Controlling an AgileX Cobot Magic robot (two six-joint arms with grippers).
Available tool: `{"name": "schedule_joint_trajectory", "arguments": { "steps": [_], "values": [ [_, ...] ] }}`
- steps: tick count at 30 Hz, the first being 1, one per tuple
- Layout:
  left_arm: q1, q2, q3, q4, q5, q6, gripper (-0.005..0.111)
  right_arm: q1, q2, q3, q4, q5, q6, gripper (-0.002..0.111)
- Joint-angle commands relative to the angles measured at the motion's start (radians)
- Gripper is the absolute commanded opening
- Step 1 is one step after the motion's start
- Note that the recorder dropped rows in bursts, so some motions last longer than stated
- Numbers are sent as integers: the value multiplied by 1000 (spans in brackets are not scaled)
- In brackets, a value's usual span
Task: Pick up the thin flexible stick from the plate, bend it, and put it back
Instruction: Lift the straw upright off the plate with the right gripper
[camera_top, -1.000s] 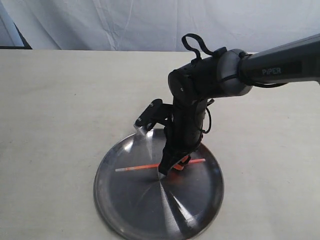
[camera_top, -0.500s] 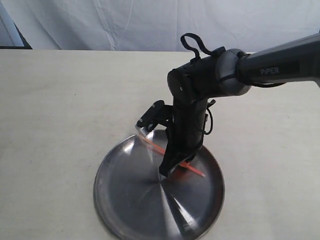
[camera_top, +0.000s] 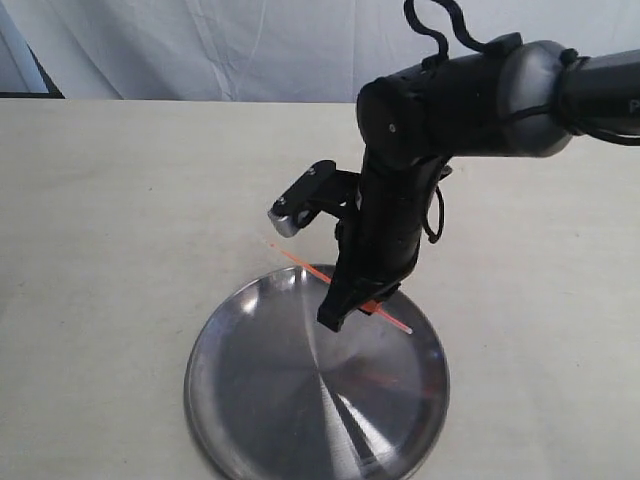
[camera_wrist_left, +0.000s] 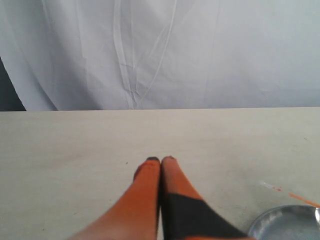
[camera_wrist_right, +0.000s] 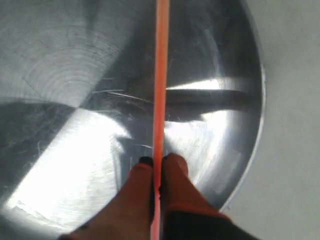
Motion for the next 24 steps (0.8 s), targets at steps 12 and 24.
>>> {"name": "schedule_joint_trajectory", "arguments": {
  "steps": [12, 24],
  "values": [
    [1, -5, 4, -3, 9, -3, 0, 1, -288, 275, 286, -166, -76, -1],
    [1, -5, 4, -283, -116, -183, 0, 1, -532, 468, 809, -173, -481, -1]
  ]
}}
